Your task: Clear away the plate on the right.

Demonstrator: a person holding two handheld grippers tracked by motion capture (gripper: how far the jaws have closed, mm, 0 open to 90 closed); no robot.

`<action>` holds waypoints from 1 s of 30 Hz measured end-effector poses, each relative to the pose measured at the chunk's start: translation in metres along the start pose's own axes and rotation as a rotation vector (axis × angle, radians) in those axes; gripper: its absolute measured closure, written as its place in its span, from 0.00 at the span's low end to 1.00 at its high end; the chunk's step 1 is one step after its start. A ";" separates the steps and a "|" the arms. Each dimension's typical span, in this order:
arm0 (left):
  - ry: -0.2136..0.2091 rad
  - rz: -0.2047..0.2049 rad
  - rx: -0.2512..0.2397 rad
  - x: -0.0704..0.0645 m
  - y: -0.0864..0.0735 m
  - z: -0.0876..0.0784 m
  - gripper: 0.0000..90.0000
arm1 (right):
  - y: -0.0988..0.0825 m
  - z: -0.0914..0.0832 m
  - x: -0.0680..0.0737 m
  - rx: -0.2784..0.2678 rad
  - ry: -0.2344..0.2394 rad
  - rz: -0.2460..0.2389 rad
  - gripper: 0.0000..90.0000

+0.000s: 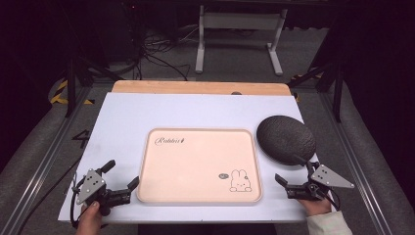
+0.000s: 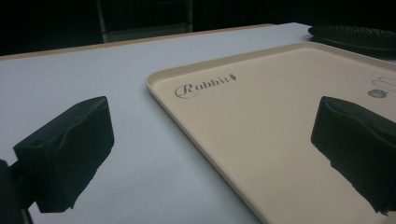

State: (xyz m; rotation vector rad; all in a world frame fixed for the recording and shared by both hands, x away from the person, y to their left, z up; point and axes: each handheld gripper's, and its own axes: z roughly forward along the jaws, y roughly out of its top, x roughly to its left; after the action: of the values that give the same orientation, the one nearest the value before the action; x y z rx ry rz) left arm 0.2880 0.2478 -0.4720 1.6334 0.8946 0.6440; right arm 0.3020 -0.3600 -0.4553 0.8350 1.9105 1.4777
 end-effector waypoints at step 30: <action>0.005 0.009 -0.002 -0.001 0.000 0.000 0.00 | 0.012 -0.009 0.004 0.000 -0.035 -0.108 0.09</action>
State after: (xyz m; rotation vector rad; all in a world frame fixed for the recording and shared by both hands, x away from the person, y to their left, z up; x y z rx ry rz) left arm 0.2875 0.2465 -0.4721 1.6358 0.8908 0.6553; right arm 0.2942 -0.3595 -0.4417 0.7406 1.8993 1.3904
